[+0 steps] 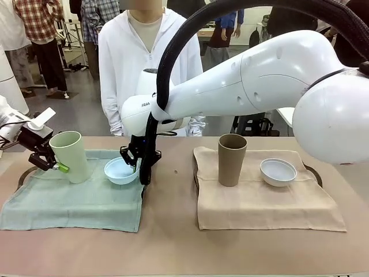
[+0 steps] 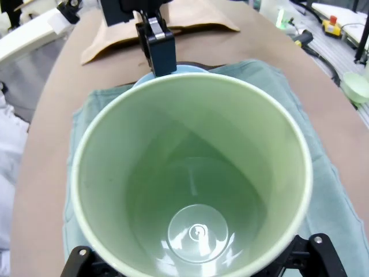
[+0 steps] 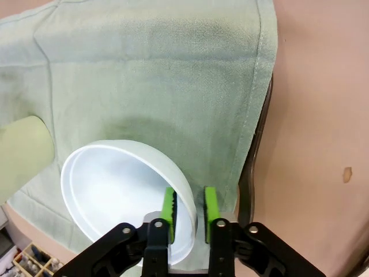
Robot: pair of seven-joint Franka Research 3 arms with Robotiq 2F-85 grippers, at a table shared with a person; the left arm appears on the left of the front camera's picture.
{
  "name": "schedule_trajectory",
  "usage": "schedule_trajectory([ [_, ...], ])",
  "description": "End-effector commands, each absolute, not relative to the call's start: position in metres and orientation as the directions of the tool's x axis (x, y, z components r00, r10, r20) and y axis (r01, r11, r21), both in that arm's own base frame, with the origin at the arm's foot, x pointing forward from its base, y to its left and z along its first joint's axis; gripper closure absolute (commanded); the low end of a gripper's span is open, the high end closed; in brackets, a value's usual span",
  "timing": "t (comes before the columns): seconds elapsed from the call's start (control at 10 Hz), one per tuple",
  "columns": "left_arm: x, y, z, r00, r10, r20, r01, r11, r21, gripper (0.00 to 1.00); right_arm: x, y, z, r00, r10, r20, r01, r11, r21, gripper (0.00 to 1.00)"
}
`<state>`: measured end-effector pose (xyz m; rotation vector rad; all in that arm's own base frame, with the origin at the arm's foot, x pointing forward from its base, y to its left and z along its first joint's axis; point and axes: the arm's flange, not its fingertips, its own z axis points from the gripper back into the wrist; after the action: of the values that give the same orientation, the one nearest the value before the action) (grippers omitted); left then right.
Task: Set up a tray with a mat and arrange the tableware.
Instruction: Place the Picnic Bowl and Reusable plastic cup back onto the Handle tray in front of the human's position.
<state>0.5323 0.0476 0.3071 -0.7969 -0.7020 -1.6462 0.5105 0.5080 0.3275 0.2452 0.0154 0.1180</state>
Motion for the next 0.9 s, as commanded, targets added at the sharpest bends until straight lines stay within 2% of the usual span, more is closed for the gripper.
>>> schedule_trajectory([
  [0.0,0.531,0.049,0.304,-0.183,-0.6,0.779,0.972,-0.227,0.053,0.0,0.51,0.506,0.331,0.992,0.122,0.028,-0.125,0.963,0.24,0.0],
  [0.2,0.531,0.057,0.303,-0.167,-0.618,0.768,0.975,-0.22,0.035,0.0,0.505,0.5,0.343,0.993,0.106,0.048,-0.114,0.963,0.244,0.0],
  [0.3,0.531,0.061,0.303,-0.164,-0.625,0.763,0.976,-0.218,0.032,0.0,0.501,0.497,0.351,0.993,0.1,0.068,-0.114,0.963,0.244,0.41],
  [0.6,0.523,0.076,0.315,-0.141,-0.646,0.75,0.979,-0.205,0.007,0.0,0.489,0.482,0.376,0.99,0.091,0.109,-0.114,0.968,0.225,0.11],
  [0.8,0.51,0.089,0.346,-0.126,-0.691,0.712,0.982,-0.191,-0.012,0.0,0.472,0.472,0.394,0.988,0.1,0.118,-0.12,0.977,0.176,0.11],
])
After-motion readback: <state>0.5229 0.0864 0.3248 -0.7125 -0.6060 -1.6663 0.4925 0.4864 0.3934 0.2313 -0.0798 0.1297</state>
